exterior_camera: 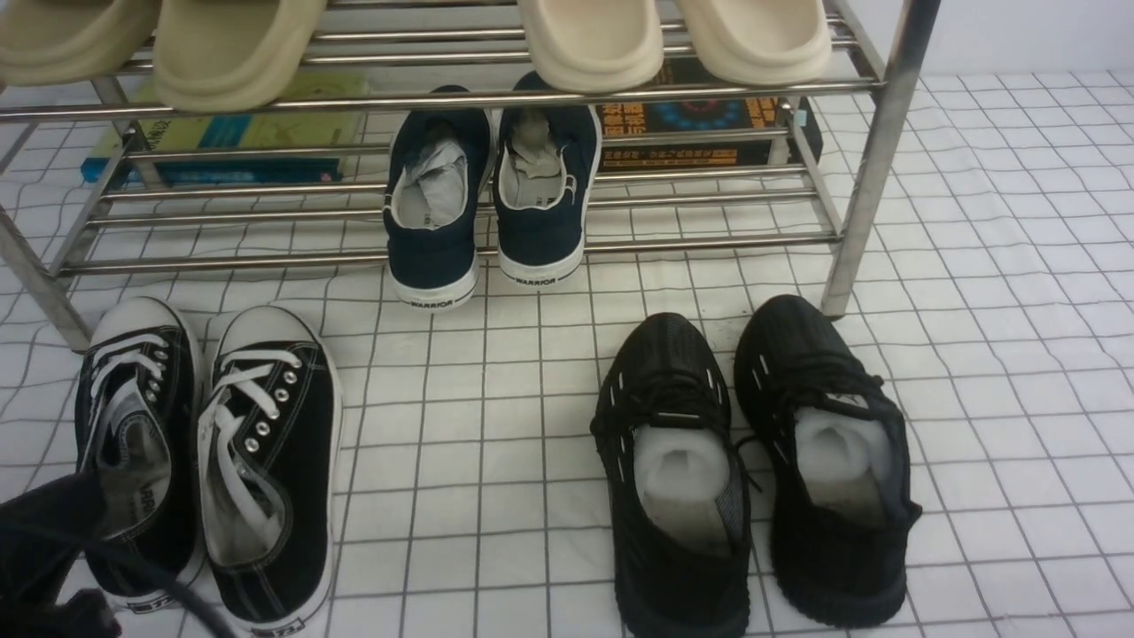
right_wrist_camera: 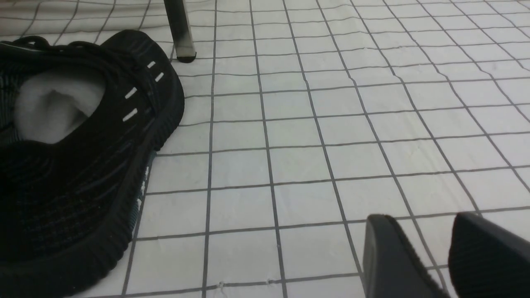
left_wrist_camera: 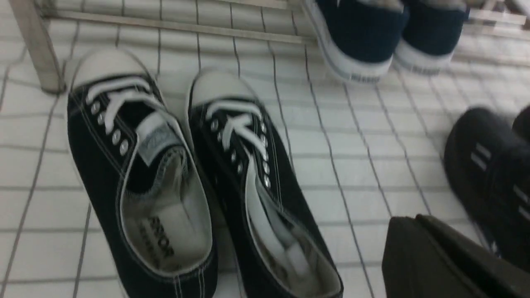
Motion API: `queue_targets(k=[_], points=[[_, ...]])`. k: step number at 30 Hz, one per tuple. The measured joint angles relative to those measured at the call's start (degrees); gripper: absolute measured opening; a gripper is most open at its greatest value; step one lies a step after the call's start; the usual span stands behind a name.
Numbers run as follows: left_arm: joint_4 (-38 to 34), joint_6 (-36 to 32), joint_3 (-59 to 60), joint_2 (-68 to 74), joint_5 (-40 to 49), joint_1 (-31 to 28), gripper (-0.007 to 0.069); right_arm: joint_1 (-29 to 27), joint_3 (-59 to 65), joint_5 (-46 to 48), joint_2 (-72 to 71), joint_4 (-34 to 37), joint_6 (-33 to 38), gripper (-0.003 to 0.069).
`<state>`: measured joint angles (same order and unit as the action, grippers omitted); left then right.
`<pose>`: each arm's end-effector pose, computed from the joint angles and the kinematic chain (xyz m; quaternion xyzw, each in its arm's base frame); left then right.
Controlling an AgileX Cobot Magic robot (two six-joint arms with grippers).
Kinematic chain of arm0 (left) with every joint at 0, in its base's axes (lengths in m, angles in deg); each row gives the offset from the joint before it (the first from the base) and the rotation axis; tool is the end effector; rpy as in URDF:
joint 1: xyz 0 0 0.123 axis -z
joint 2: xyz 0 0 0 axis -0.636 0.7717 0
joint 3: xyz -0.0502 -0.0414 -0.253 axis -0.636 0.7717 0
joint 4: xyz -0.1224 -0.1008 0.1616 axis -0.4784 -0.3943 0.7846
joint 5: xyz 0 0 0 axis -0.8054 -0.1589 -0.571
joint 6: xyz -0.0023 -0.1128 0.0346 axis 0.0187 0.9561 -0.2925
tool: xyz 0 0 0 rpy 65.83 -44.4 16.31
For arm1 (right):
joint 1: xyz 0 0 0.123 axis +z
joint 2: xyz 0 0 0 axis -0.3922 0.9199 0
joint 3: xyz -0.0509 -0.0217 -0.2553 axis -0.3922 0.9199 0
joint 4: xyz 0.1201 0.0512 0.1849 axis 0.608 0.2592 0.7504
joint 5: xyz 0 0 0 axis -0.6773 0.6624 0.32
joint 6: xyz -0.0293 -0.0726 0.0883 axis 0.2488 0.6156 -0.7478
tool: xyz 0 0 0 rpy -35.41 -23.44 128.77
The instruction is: Take the shoes off the shelf with your hand from the white checkered tablecloth.
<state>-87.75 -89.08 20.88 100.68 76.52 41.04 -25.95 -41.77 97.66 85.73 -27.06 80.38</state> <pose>0.0956 -0.0199 0.2514 -0.0116 0.7994 -0.1161 0.5894 0.0761 -0.0023 0.1661 0.0402 0.8053 0.0077 0.5914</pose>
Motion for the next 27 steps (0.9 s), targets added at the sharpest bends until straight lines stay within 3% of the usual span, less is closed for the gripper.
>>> queue_targets(k=[5,13,16,19,24,27], points=[[-0.4,-0.1,7.4,-9.5,-5.8,0.0,0.0001,0.0,0.0,0.0,0.0,0.0,0.0,0.0239],[0.2,-0.1,11.6,-11.0,-7.9,0.0,0.0001,0.0,0.0,0.0,0.0,0.0,0.0,0.0239],[8.5,1.7,14.8,-11.9,-7.0,0.0,0.0001,0.0,0.0,0.0,0.0,0.0,0.0,0.0239],[17.8,8.2,17.1,-14.1,-4.3,0.0,0.0005,0.0,0.0,0.0,0.0,0.0,0.0,0.0239],[24.8,17.3,19.6,-16.9,-3.4,0.0,0.0012,0.0,0.0,0.0,0.0,0.0,0.0,0.0239],[26.3,19.1,19.8,-17.2,-3.4,0.2,0.0015,0.0,0.0,0.0,0.0,0.0,0.0,0.0239]])
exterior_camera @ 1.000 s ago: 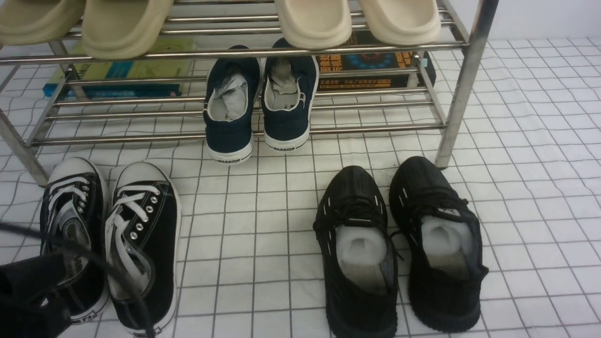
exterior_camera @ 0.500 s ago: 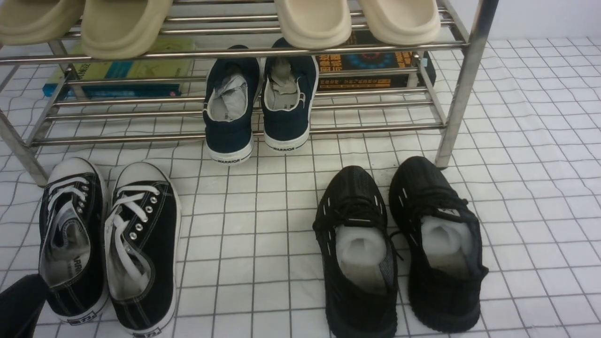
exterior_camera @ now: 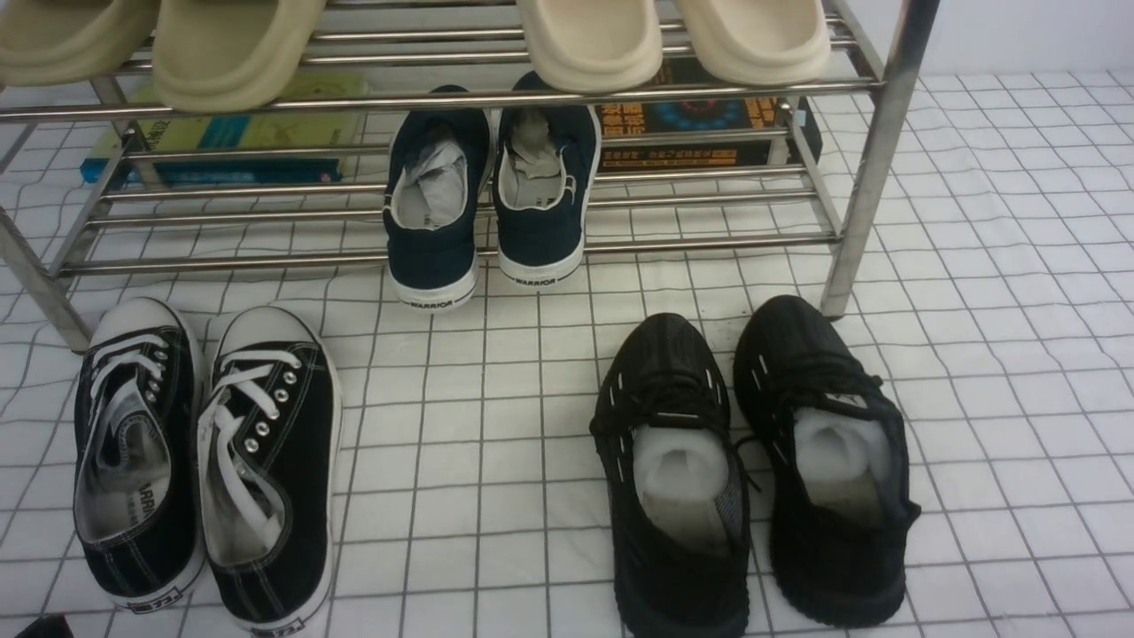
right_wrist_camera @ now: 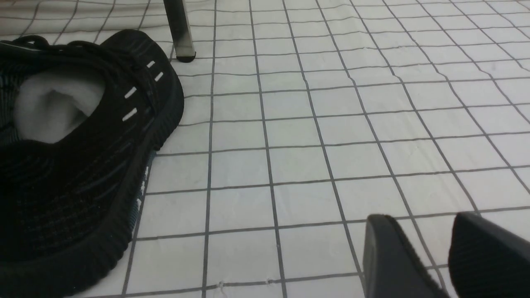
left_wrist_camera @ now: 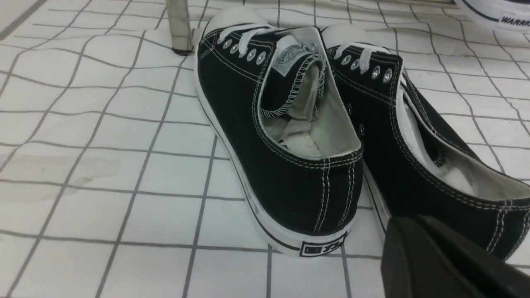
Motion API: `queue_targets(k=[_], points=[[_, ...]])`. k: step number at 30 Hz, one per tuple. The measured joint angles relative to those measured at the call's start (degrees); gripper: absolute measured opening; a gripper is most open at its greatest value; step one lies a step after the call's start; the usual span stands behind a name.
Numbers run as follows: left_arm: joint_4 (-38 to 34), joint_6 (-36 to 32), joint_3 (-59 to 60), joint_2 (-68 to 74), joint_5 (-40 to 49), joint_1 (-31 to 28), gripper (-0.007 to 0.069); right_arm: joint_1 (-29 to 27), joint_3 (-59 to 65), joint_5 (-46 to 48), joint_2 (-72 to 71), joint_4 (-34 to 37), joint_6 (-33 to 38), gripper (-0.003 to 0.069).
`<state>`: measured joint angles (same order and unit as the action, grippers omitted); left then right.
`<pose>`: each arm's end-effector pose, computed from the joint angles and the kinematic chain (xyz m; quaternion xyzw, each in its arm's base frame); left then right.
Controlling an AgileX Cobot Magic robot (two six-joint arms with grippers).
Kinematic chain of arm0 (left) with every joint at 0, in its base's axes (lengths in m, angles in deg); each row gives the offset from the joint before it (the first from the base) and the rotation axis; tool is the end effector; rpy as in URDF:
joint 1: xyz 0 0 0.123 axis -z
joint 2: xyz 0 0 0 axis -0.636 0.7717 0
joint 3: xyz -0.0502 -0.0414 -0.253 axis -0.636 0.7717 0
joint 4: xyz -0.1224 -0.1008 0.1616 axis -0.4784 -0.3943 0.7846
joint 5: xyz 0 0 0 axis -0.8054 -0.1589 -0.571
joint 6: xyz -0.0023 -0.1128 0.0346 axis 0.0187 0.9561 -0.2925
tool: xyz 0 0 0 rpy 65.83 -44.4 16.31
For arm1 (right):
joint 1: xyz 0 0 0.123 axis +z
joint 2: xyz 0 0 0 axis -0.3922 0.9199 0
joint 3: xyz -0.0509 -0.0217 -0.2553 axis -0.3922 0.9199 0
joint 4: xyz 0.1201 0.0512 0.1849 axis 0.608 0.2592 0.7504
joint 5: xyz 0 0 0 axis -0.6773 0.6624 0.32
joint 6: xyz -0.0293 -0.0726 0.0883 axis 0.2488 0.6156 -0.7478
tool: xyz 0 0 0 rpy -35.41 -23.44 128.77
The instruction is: Take the shoes off the shelf with your hand from the white checkered tablecloth.
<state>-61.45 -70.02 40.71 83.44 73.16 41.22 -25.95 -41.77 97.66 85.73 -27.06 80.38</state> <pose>0.0769 0.0019 0.1649 -0.0291 0.8027 -0.0175 0.5954 0.0761 -0.0023 0.1661 0.0402 0.8053 0.0077 0.5914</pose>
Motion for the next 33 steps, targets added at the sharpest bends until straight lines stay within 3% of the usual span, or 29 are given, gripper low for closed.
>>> queue_targets(k=[7,33], points=[[0.6,0.4,-0.1,-0.1,0.4,2.6,0.0022,0.0,0.0,0.0,0.0,0.0,0.0,0.0239],[0.8,0.4,-0.1,-0.1,0.6,2.6,0.0041,0.0,0.0,0.0,0.0,0.0,0.0,0.0239]])
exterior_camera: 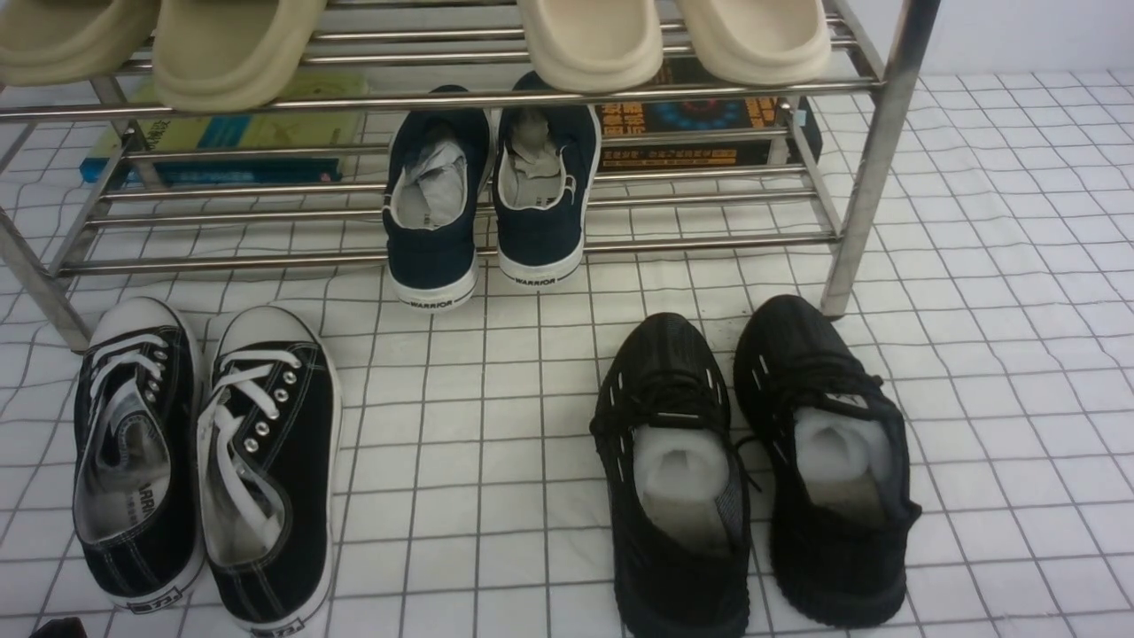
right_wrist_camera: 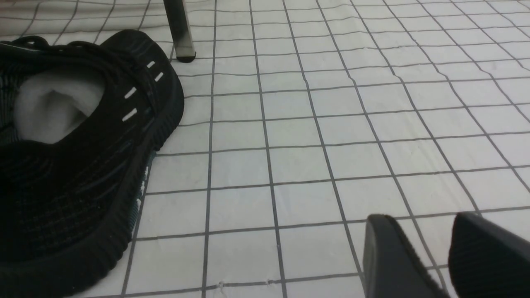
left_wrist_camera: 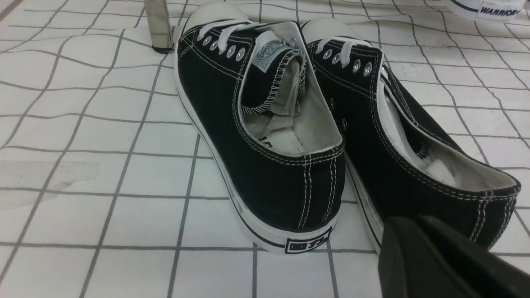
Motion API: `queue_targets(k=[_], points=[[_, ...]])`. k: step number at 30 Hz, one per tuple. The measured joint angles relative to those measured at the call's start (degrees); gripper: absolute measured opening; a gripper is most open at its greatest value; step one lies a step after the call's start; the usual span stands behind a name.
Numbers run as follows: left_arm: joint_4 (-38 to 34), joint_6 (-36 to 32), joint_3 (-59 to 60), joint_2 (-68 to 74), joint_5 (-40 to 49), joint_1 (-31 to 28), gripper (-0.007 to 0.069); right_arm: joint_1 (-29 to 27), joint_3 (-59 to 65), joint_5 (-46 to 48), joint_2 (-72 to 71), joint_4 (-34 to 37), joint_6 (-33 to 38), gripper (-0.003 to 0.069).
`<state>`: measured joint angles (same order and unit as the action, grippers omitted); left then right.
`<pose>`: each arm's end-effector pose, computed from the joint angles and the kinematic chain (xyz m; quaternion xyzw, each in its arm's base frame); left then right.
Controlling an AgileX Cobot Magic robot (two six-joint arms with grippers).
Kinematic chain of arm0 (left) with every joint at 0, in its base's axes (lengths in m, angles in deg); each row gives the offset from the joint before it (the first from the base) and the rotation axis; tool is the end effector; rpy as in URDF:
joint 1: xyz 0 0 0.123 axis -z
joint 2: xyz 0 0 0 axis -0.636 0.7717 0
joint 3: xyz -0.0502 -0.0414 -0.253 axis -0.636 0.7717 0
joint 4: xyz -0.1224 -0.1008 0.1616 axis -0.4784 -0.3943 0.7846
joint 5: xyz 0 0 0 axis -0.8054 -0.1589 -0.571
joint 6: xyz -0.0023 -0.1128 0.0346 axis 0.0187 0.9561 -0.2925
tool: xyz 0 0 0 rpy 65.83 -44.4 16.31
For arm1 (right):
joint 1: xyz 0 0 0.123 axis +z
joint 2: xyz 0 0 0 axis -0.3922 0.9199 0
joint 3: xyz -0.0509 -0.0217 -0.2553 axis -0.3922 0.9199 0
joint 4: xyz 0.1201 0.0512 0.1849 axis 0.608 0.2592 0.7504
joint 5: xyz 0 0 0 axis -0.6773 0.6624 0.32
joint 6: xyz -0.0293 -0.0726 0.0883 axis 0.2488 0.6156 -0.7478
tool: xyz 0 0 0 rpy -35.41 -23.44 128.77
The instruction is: Take the shoes off the shelf with your hand from the white checkered tablecloth.
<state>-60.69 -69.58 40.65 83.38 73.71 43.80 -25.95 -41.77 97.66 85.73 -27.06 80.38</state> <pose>0.0765 -0.0008 0.1643 -0.0109 0.8052 -0.0271 0.5923 0.0761 -0.0023 0.1661 0.0402 0.8053 0.0077 0.5914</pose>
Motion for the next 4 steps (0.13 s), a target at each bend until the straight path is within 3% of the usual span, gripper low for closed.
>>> queue_targets(k=[4], points=[[0.0,0.0,0.0,0.0,0.0,0.0,0.0042,0.0,0.0,0.0,0.0,0.0,0.0,0.0239]])
